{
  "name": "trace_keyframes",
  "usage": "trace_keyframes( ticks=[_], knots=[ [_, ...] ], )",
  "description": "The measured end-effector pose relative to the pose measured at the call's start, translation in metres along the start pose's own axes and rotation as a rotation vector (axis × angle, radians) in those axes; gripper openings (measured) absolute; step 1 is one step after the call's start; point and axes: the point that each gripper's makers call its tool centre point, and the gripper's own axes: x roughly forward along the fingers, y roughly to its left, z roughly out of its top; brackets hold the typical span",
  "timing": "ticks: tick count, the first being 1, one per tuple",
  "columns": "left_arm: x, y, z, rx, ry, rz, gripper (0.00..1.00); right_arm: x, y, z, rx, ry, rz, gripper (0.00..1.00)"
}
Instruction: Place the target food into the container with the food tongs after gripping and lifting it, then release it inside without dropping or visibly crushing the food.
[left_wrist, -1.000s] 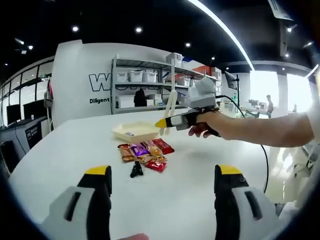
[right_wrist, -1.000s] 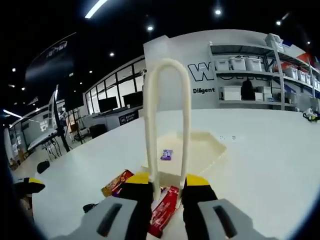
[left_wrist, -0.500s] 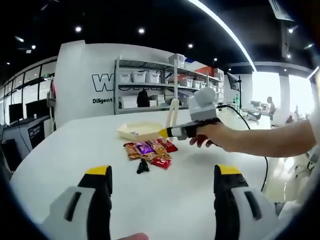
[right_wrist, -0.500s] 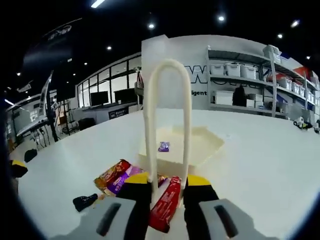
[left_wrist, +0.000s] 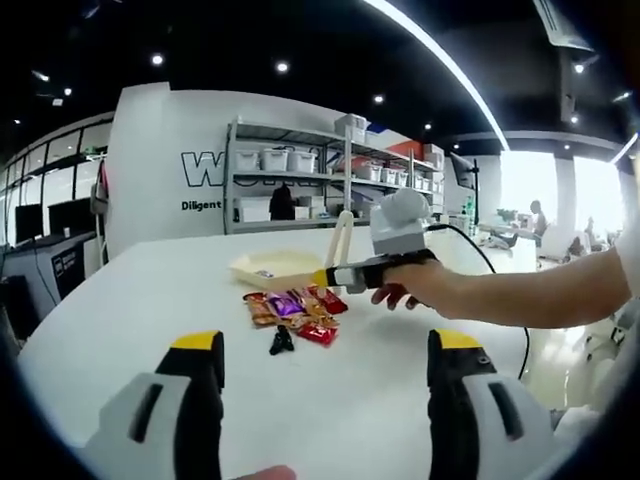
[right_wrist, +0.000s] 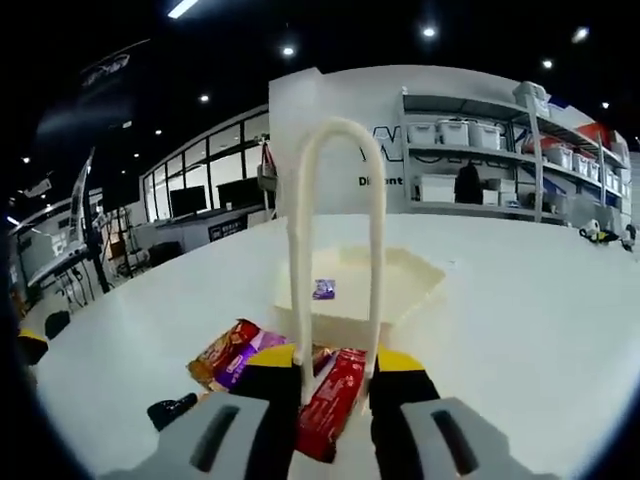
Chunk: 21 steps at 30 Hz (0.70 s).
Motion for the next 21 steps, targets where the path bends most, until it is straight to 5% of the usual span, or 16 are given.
trace_keyframes(
  ticks=[21],
  knots=[
    [-0.006, 0.002, -0.005, -0.022, -0.002, 0.011, 0.79, -0.001, -0.005, -0.013, -0.02, 0.051, 0.011, 0.16]
  ],
)
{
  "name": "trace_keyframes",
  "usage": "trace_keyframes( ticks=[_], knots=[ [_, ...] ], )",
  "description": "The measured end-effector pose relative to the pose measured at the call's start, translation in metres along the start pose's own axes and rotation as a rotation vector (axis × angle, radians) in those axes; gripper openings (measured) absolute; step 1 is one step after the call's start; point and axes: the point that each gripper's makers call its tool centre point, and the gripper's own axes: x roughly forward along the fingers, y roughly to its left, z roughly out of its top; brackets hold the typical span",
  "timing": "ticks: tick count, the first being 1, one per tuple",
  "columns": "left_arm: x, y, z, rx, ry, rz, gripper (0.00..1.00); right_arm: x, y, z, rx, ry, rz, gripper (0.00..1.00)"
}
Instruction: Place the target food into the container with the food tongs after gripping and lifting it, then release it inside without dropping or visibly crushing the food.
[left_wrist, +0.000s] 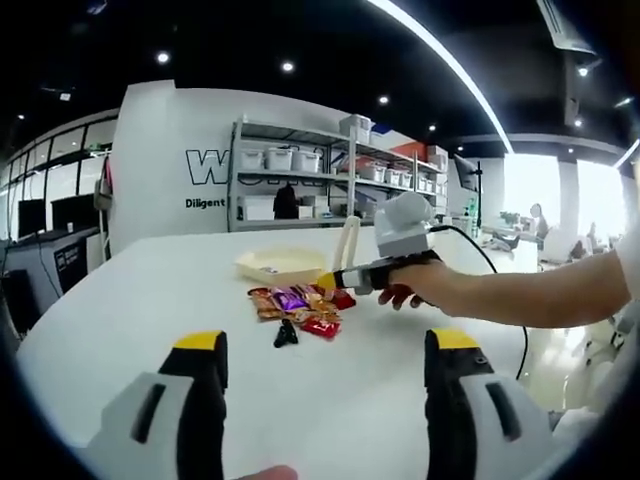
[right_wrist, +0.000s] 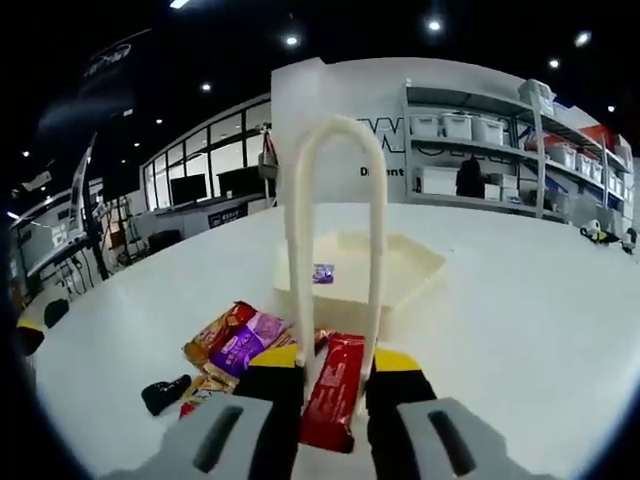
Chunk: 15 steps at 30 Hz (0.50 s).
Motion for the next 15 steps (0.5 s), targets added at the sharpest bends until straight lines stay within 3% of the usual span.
trace_keyframes(
  ticks=[5, 9, 13, 15],
  knots=[
    [0.003, -0.003, -0.003, -0.005, 0.005, -0.005, 0.78, -0.002, -0.001, 0.0, 0.011, 0.007, 0.02, 0.16],
    [0.004, -0.005, -0.006, -0.006, 0.011, -0.01, 0.78, -0.007, -0.003, 0.0, 0.138, 0.018, 0.052, 0.16],
    [0.004, -0.005, -0.006, -0.004, 0.012, -0.011, 0.78, -0.011, -0.013, 0.004, 0.156, 0.009, 0.049, 0.16],
    [0.004, -0.004, -0.005, -0.002, 0.008, -0.009, 0.77, -0.016, -0.018, 0.005, 0.208, 0.002, 0.06, 0.16]
  ],
)
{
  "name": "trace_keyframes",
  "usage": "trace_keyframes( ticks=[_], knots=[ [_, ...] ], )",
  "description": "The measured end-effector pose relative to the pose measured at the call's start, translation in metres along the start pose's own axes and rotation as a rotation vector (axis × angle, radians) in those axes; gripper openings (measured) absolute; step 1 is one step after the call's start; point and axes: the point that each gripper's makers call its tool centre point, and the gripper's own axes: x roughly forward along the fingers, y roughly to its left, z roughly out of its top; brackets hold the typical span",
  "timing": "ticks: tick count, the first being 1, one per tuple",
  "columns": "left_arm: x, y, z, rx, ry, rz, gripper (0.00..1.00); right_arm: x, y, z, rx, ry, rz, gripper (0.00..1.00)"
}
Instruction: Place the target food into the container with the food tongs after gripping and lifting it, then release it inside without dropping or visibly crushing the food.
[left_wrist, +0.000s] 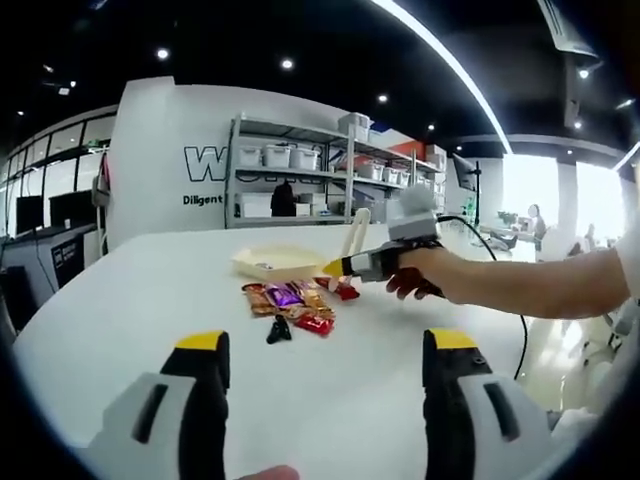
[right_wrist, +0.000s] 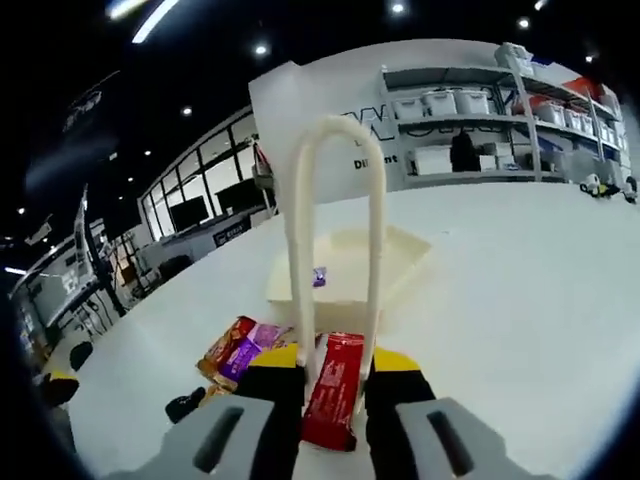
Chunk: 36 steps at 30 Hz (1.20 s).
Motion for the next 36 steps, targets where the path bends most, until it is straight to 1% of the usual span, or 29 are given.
trace_keyframes(
  ticks=[1, 3, 5, 8, 9, 14, 19, 22, 25, 28, 31, 34, 36],
  knots=[
    [0.0, 0.001, 0.001, -0.002, -0.004, 0.003, 0.77, -0.003, -0.001, 0.002, 0.026, -0.008, 0.009, 0.16],
    [0.0, 0.001, 0.001, -0.008, -0.006, 0.004, 0.77, -0.006, -0.004, 0.005, 0.031, -0.01, 0.007, 0.16],
    [0.001, 0.001, 0.0, -0.016, -0.01, 0.004, 0.77, -0.01, -0.007, 0.012, 0.056, -0.023, 0.016, 0.16],
    [0.004, 0.001, -0.003, -0.016, -0.001, 0.003, 0.77, -0.013, -0.007, 0.019, 0.098, -0.033, 0.028, 0.16],
    [0.005, 0.001, -0.005, -0.01, 0.004, 0.003, 0.77, -0.014, -0.009, 0.023, 0.098, -0.033, 0.027, 0.16],
    [0.009, 0.002, -0.013, -0.009, 0.026, -0.001, 0.78, -0.018, -0.011, 0.041, 0.064, -0.059, 0.024, 0.16],
    [0.011, 0.005, -0.015, -0.024, 0.034, 0.009, 0.81, -0.015, -0.01, 0.052, 0.04, -0.052, 0.027, 0.16],
    [0.011, 0.006, -0.017, -0.01, 0.041, 0.014, 0.81, -0.013, -0.007, 0.062, -0.006, -0.06, 0.026, 0.16],
    [0.011, 0.007, -0.016, 0.002, 0.04, 0.02, 0.82, -0.008, -0.001, 0.073, -0.043, -0.065, 0.04, 0.16],
    [0.012, 0.007, -0.016, -0.008, 0.039, 0.015, 0.86, -0.004, 0.004, 0.079, -0.074, -0.062, 0.053, 0.16],
    [0.014, 0.007, -0.018, 0.004, 0.055, 0.021, 0.89, 0.002, 0.012, 0.083, -0.087, -0.051, 0.075, 0.16],
    [0.015, 0.007, -0.019, 0.022, 0.064, 0.022, 0.9, 0.011, 0.015, 0.086, -0.147, -0.047, 0.075, 0.16],
    [0.015, 0.008, -0.018, 0.019, 0.063, 0.026, 0.92, 0.018, 0.017, 0.087, -0.147, -0.041, 0.083, 0.16]
  ],
)
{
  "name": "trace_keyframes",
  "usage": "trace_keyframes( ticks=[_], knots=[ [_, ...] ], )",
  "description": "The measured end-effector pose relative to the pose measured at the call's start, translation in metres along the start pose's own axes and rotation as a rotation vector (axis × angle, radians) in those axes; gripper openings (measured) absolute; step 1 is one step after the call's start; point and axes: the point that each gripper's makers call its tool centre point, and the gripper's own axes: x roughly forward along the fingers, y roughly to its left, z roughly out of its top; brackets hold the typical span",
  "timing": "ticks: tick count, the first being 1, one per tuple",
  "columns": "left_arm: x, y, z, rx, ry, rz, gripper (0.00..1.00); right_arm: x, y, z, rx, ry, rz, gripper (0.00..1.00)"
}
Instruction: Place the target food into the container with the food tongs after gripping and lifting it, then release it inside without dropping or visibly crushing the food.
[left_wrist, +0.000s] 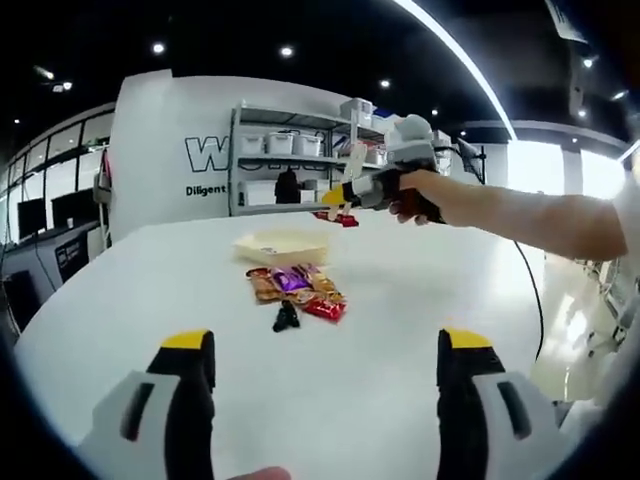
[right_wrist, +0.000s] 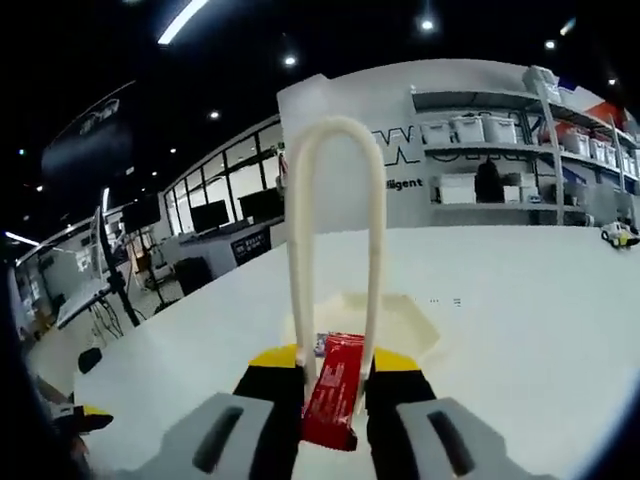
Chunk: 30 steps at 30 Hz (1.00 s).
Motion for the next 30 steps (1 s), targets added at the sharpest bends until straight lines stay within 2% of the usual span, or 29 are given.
trace_keyframes(
  ticks=[3, 6, 9, 15, 25, 28, 30],
  knots=[
    [0.001, 0.0, 0.001, -0.005, 0.001, 0.001, 0.94, 0.012, -0.003, 0.001, 0.031, 0.003, 0.009, 0.16],
    [0.002, 0.002, -0.001, -0.01, 0.016, 0.012, 0.97, 0.024, -0.006, -0.002, 0.02, 0.015, 0.004, 0.16],
    [0.005, 0.008, -0.01, -0.005, 0.059, 0.029, 0.99, 0.038, -0.014, -0.009, -0.005, 0.034, -0.011, 0.16],
    [0.008, 0.016, -0.013, -0.006, 0.065, 0.036, 0.99, 0.056, -0.02, -0.016, -0.014, 0.06, -0.009, 0.17],
    [0.007, 0.018, -0.007, 0.02, 0.062, 0.045, 0.99, 0.1, -0.035, -0.013, -0.057, 0.081, -0.028, 0.17],
    [0.008, 0.022, -0.008, 0.02, 0.055, 0.053, 0.99, 0.112, -0.037, -0.018, -0.05, 0.095, -0.029, 0.17],
    [0.009, 0.027, -0.012, 0.021, 0.065, 0.061, 0.99, 0.112, -0.03, -0.027, -0.073, 0.105, -0.035, 0.17]
  ],
)
